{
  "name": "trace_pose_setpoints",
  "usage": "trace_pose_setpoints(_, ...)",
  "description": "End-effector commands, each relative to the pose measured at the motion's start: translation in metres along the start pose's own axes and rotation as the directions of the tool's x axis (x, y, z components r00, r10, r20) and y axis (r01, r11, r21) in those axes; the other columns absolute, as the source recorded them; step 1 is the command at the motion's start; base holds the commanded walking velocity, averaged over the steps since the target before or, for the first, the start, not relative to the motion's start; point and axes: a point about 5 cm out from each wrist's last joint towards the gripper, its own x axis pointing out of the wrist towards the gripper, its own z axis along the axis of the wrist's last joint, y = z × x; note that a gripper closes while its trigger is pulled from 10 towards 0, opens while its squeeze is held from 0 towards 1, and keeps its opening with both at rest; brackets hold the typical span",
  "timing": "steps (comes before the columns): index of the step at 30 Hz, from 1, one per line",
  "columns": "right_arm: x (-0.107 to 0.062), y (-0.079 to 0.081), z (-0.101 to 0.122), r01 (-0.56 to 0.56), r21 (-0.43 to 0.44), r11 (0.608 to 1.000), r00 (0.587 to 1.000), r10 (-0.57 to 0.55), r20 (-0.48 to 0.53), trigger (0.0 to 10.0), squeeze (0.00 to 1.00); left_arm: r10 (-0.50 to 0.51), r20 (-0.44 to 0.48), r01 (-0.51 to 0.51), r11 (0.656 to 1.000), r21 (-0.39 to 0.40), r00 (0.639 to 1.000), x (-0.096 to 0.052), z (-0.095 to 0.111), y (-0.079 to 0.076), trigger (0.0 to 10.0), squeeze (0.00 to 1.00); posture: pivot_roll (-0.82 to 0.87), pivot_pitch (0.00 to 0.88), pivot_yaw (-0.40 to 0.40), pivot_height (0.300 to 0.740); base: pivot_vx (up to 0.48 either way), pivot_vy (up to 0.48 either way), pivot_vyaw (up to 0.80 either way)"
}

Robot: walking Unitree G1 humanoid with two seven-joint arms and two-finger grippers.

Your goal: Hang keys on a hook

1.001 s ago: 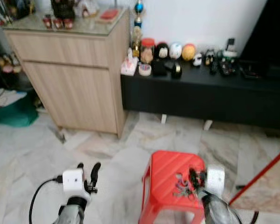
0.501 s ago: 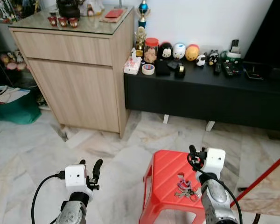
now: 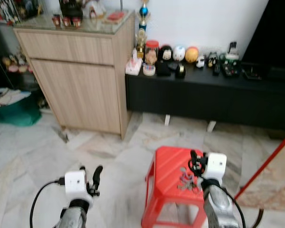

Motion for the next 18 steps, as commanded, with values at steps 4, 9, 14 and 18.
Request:
trace_pose_setpoints(4,0.0035,0.0008,0.0045,-0.018,0.001,1.0,1.0,0.018,-0.002,10.0,0.0,-0.002,-0.023,0.002,1.0,0.002,1.0,0.0007,-0.0016,-0.001,10.0,0.0,0.07,0.011,-0.063,0.637,0.0,0.0,0.0)
trace_pose_setpoints(9,0.0029,0.0033,0.0042,-0.031,0.003,1.0,1.0,0.031,0.003,10.0,0.0,0.001,-0.027,-0.001,1.0,0.0,1.0,0.0001,-0.0022,-0.0012,10.0,0.0,0.07,0.011,-0.06,0.632,0.0,0.0,0.0)
trace_pose_setpoints(14,0.0037,0.0057,0.0034,-0.032,0.012,0.999,0.999,0.032,-0.007,10.0,0.0,0.005,-0.033,-0.005,1.0,-0.008,0.999,0.0,-0.0029,-0.0013,10.0,0.0,0.07,0.009,-0.058,0.632,0.0,0.0,0.0)
trace_pose_setpoints(18,0.0042,0.0064,0.003,-0.037,0.018,0.999,0.999,0.037,-0.012,10.0,0.0,0.007,-0.031,-0.008,1.0,-0.013,0.999,0.0003,-0.0025,-0.0014,10.0,0.0,0.08,0.005,-0.057,0.632,0.0,0.0,0.0)
